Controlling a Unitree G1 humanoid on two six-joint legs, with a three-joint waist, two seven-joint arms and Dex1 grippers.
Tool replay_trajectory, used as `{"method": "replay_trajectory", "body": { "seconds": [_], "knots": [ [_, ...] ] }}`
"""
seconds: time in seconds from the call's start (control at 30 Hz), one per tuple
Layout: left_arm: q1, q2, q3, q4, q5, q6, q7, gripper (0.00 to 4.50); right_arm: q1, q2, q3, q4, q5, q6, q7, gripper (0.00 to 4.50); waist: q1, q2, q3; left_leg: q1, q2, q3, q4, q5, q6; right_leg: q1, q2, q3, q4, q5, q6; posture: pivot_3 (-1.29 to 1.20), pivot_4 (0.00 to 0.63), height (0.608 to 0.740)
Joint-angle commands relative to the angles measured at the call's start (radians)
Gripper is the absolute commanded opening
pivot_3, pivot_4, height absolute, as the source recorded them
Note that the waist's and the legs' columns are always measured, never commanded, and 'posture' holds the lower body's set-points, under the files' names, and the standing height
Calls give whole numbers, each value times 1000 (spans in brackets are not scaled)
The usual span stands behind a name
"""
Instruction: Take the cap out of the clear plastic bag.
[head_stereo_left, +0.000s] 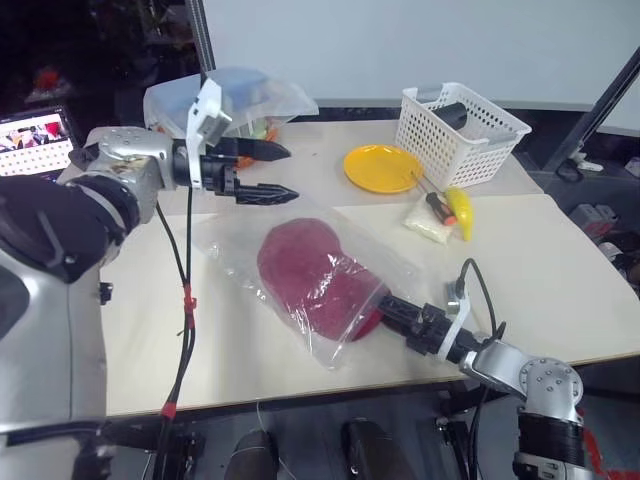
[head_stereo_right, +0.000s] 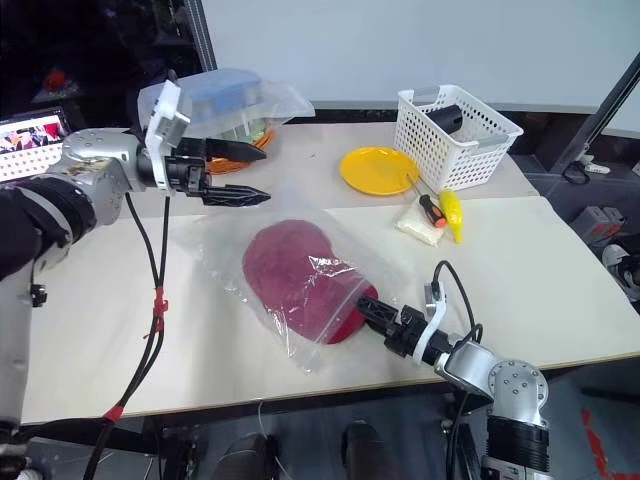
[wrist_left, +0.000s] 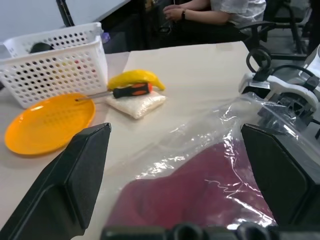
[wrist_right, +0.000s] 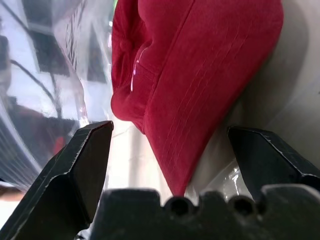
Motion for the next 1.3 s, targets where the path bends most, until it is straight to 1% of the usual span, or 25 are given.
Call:
{"method": "replay_trajectory", "body": {
  "seconds": [0.03, 0.13, 0.33, 0.43, 0.5, 0.53, 0.63, 0.77, 0.87, 0.97, 1.03, 1.1, 1.2, 1.3],
  "knots": [
    [-37, 19, -1, 21, 6, -1, 11, 4461, -33, 27, 27, 71, -70, -49, -7, 4500, 0, -1, -1, 2, 0, 0, 0, 0, 0, 3, 0, 0, 0, 0, 0, 0, 150, 740],
    [-38, 24, -5, 21, 9, -2, 13, 4500, -51, 60, 37, 94, -84, -63, -7, 3777, 0, -2, -1, 6, 1, 0, 0, 0, 0, 5, 0, 0, 0, 0, 0, 0, 150, 740],
    [-34, 55, -22, 21, 18, -15, 22, 4500, -68, 120, 42, 98, -115, -96, -31, 1746, -9, -3, -2, 5, 2, 0, -2, 0, 0, 4, 1, -1, -1, -1, -2, 0, 150, 740],
    [-39, 66, -21, 21, 20, -12, 26, 4500, -100, 191, 36, 99, -117, -133, -84, 699, -18, -5, -3, 6, 2, 0, -2, 0, 0, 5, 1, -1, 0, -1, -2, 0, 150, 740],
    [-42, 70, -20, 21, 20, -12, 32, 4500, -143, 259, 31, 117, -132, -184, -129, 113, -27, -6, -4, 7, 2, 0, -2, 0, 0, 5, 1, -1, 0, -1, -2, 0, 150, 740],
    [-42, 70, -19, 21, 21, -14, 34, 4500, -161, 287, 32, 124, -139, -202, -147, 44, -29, -6, -4, 8, 2, 0, -2, 0, 0, 5, 1, -1, 0, 0, -2, 0, 150, 740],
    [-43, 70, -15, 21, 22, -14, 39, 4500, -210, 348, 49, 151, -177, -246, -171, 44, -32, -6, -4, 9, 3, 0, -3, 0, 0, 4, 2, -1, 2, 0, -3, 0, 150, 740],
    [-33, 52, -2, 21, 17, -17, 49, 4500, -241, 381, 71, 181, -225, -256, -175, 44, -32, -6, -4, 9, 2, 0, -9, 0, 0, 2, 2, -1, 1, -1, -4, 0, 150, 740],
    [-10, 7, 22, 21, 5, -13, 47, 4500, -229, 360, 86, 159, -241, -220, -175, 44, -26, -6, -4, 8, 2, 0, -12, 0, 0, 1, 3, -1, 0, -2, -4, 0, 150, 740],
    [4, -30, 30, 21, 20, 26, -20, 4500, -196, 326, 88, 112, -238, -185, -177, 44, -24, -6, -4, 7, 2, 0, -13, 0, 0, 1, 3, -1, -2, -2, -4, 0, 150, 740],
    [17, -28, 9, 21, 62, 31, -117, 4500, -170, 307, 78, 78, -225, -165, -182, 44, -26, -6, -4, 7, 2, 0, -14, 0, 0, 2, 3, -1, -5, -2, -4, 0, 150, 740],
    [24, 0, -12, 21, 93, 28, -173, 4500, -142, 290, 75, 44, -219, -150, -185, 44, -27, -6, -4, 7, 2, 0, -16, 0, 0, 2, 3, -1, -6, -2, -4, 0, 150, 740],
    [27, 34, -23, 21, 112, 26, -187, 4500, -118, 283, 75, 19, -215, -148, -194, 44, -25, -6, -4, 7, 2, -1, -17, 0, 0, 2, 3, -1, -7, -2, -5, 0, 150, 740],
    [36, 44, -25, 21, 117, 10, -186, 4500, -109, 287, 68, 7, -209, -155, -205, 44, -18, -6, -4, 7, 2, -1, -17, 0, 0, 2, 2, -1, -8, -2, -4, 0, 150, 740]
  ]
}}
